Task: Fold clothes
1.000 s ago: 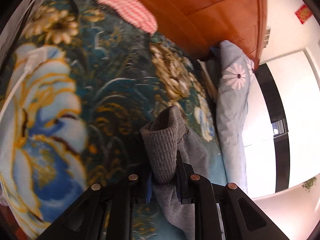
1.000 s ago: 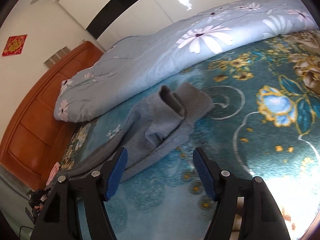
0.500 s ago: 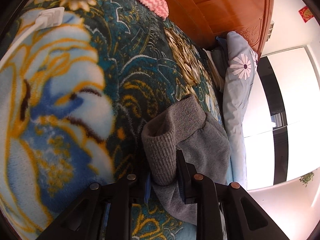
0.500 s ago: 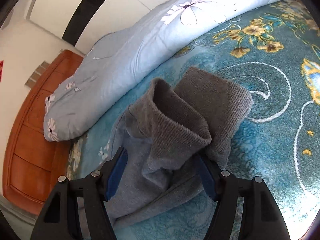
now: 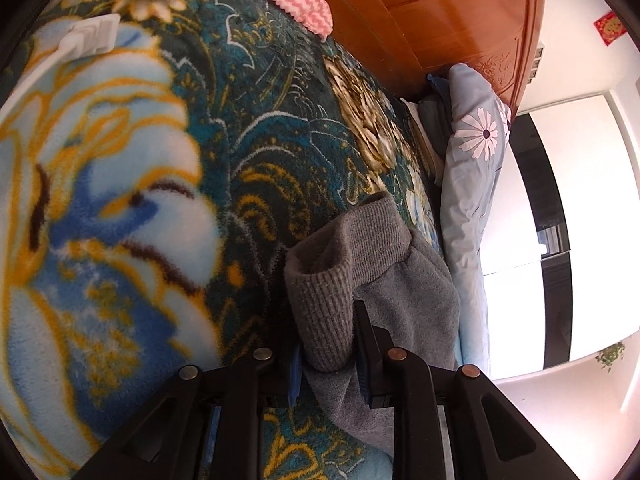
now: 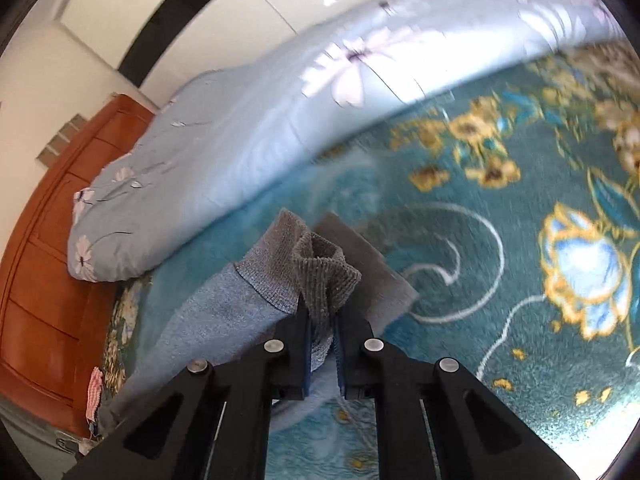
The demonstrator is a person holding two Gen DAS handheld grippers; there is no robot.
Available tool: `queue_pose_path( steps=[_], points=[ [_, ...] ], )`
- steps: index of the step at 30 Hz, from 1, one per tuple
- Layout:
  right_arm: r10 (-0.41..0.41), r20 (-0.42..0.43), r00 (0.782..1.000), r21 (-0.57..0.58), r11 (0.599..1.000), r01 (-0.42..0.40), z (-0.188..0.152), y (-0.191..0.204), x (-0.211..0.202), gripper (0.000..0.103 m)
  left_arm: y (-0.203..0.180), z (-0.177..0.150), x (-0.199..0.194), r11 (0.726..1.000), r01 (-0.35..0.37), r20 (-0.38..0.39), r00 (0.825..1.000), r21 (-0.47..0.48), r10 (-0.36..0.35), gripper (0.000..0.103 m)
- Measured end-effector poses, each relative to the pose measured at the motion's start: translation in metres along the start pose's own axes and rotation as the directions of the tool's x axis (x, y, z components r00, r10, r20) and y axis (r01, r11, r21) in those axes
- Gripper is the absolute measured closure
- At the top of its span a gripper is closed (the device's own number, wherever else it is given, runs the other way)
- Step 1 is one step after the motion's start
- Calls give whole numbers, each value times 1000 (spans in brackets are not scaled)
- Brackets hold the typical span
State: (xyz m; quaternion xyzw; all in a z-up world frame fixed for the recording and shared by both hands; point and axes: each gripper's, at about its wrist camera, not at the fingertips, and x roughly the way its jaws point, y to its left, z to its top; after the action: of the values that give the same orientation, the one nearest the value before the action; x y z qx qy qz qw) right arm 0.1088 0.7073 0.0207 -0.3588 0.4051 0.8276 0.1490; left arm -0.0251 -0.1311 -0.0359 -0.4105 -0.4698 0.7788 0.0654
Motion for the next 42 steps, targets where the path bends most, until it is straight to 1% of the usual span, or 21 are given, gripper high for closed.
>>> queue_pose_path(
  steps=[5,6,7,9,10,12,13,15,17,20,25,27,28,30,32,34,35,37,38,41,42],
  points=[
    [17,6,1000,-23,1000,-17,0,0,3,92,-4,2,0,1000,-21,-25,999,9,22,77],
    [21,9,1000,-42,999,-21,-1,3,-2,88,-5,1,-1,1000,-21,-29,999,11,21,77],
    [25,13,1000,-60,998,-24,-2,6,-7,82,-5,0,-2,1000,-20,-32,999,13,20,75],
    [19,49,999,-108,994,-13,-7,10,-20,47,-5,-2,-4,1000,-18,-40,999,18,19,72],
    [5,63,998,-126,992,3,-11,8,-25,45,-6,-3,-5,1000,-19,-43,999,24,20,69],
    [-22,44,999,-129,991,28,-16,0,-26,45,-11,-6,-8,997,-40,-47,998,64,43,62],
    [-10,34,999,-106,994,14,-17,-6,-23,45,-14,-7,-9,995,-51,-50,997,86,56,59],
    [39,20,999,-37,999,-38,-19,-17,-15,45,-20,-9,-12,989,-78,-63,994,125,86,58],
    [88,9,996,33,996,-89,-20,-29,-6,42,-25,-9,-19,986,-75,-75,993,146,86,56],
    [169,58,984,127,976,-175,-18,-36,-3,35,-26,-6,-36,986,-62,-61,996,155,72,54],
    [213,63,975,134,966,-220,-15,-33,3,34,-28,-8,-66,982,-91,1,996,163,92,53],
    [191,70,979,128,972,-199,-14,-29,4,36,-35,-16,-74,982,-76,22,997,173,74,53],
    [179,78,981,126,974,-188,-14,-27,4,40,-40,-22,-76,982,-60,32,998,180,55,53],
    [153,75,985,141,977,-162,-13,-24,5,83,-55,-40,-75,981,-1,49,999,196,-9,53],
    [142,76,987,152,977,-152,-12,-21,2,83,-74,-63,-63,970,72,31,996,231,-81,51],
    [118,100,988,110,986,-128,-8,-8,-11,84,-96,-83,-41,956,114,-21,993,271,-113,50],
    [108,117,987,69,991,-117,-7,4,-19,84,-110,-96,-22,944,134,-74,990,300,-117,50],
    [78,144,986,-45,996,-73,-5,38,-36,84,-136,-122,16,917,176,-192,975,359,-112,50],
    [64,153,986,-105,993,-48,-6,57,-43,84,-145,-135,35,914,190,-236,966,360,-107,50],
    [43,168,985,-296,955,9,-14,121,-62,84,-163,-166,82,891,238,-360,928,387,-91,50],
    [31,176,984,-367,929,37,-22,144,-66,84,-163,-174,93,886,222,-375,925,407,-59,50]
  ],
)
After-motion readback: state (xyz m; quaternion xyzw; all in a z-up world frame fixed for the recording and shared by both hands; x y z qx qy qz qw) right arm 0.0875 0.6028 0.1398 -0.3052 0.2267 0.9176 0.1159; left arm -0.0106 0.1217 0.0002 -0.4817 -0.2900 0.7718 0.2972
